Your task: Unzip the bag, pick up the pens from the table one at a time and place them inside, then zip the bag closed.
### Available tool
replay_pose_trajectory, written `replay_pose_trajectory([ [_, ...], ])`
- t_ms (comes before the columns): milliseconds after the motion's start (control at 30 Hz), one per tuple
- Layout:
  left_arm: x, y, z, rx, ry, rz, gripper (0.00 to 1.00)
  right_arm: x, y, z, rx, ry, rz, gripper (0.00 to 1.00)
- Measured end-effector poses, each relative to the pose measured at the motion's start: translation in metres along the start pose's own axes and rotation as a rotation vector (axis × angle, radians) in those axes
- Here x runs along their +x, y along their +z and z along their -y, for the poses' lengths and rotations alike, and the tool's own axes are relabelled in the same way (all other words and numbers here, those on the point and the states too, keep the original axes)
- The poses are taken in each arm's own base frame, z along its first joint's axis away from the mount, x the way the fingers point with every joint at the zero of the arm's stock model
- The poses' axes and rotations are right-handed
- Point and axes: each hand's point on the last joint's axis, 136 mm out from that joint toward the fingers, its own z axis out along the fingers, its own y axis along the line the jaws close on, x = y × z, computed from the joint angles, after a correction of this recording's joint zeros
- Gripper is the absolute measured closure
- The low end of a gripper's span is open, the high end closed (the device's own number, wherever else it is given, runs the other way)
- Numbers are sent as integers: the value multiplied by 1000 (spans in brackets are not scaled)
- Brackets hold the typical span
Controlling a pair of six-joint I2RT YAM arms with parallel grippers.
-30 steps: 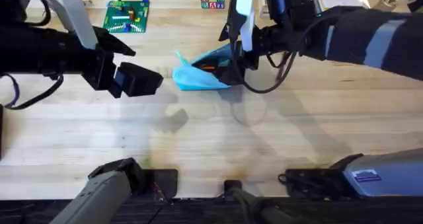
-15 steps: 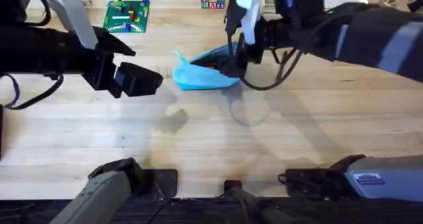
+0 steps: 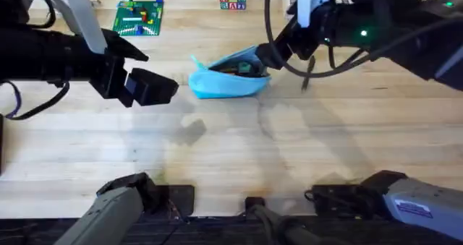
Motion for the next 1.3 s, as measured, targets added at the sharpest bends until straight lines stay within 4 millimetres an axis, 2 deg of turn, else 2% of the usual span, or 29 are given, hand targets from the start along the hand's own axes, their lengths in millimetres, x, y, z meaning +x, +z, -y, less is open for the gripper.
replay_pose_trajectory([
  [433,0,0,0,0,-1,0,5,65,-24,15,202,456,-265,5],
  [600,0,0,0,0,-1,0,5,74,-28,19,255,516,-291,5],
  [800,0,0,0,0,0,0,5,89,-33,15,265,531,-361,5],
  [1067,0,0,0,0,-1,0,5,99,-37,20,291,589,-389,5],
  [1167,0,0,0,0,-1,0,5,110,-42,27,324,661,-410,5],
  [1200,0,0,0,0,-1,0,5,120,-47,34,356,729,-435,5],
  [1300,0,0,0,0,-1,0,5,131,-53,35,373,769,-477,4],
])
